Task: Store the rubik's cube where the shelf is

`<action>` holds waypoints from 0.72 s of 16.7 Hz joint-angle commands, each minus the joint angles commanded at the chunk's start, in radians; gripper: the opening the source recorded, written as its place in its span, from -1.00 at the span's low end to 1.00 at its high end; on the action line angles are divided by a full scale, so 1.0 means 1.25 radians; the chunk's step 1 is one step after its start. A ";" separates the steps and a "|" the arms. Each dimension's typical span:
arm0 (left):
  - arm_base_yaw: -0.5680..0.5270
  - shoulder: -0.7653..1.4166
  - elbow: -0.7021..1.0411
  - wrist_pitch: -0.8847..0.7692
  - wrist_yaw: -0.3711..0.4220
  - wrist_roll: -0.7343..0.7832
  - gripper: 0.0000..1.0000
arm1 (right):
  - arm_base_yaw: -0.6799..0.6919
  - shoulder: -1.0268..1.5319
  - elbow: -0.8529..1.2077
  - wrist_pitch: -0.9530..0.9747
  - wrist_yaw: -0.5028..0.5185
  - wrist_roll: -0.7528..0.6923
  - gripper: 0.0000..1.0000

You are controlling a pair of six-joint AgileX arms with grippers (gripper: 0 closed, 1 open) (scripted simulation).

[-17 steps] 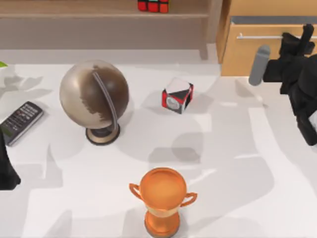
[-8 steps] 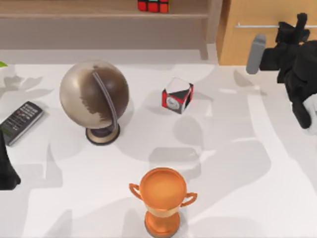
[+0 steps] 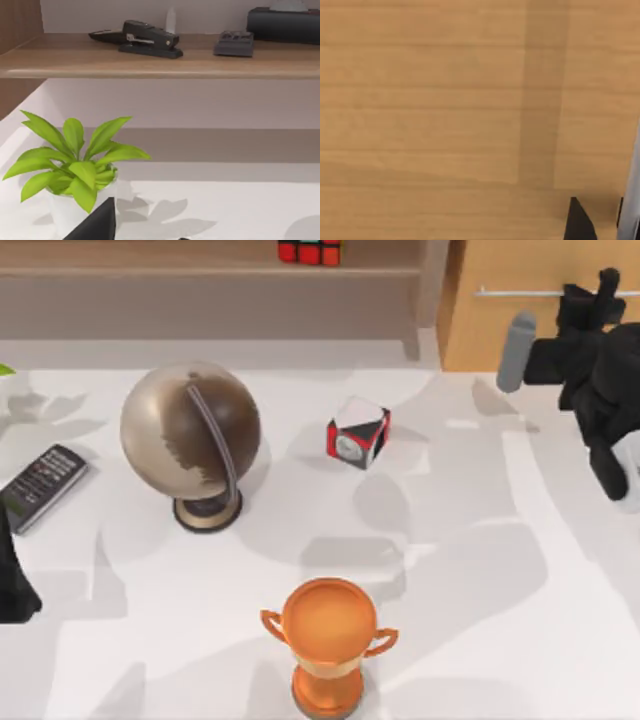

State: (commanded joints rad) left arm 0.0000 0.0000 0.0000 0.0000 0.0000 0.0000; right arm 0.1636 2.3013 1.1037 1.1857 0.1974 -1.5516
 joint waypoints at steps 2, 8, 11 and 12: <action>0.000 0.000 0.000 0.000 0.000 0.000 1.00 | 0.000 0.000 0.000 0.000 0.000 0.000 0.21; 0.000 0.000 0.000 0.000 0.000 0.000 1.00 | 0.000 0.000 0.000 0.000 0.000 0.000 1.00; 0.000 0.000 0.000 0.000 0.000 0.000 1.00 | 0.000 0.000 0.000 0.000 0.000 0.000 1.00; 0.000 0.000 0.000 0.000 0.000 0.000 1.00 | 0.000 0.000 0.000 0.000 0.000 0.000 1.00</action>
State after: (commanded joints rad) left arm 0.0000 0.0000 0.0000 0.0000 0.0000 0.0000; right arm 0.1636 2.3013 1.1037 1.1857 0.1974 -1.5516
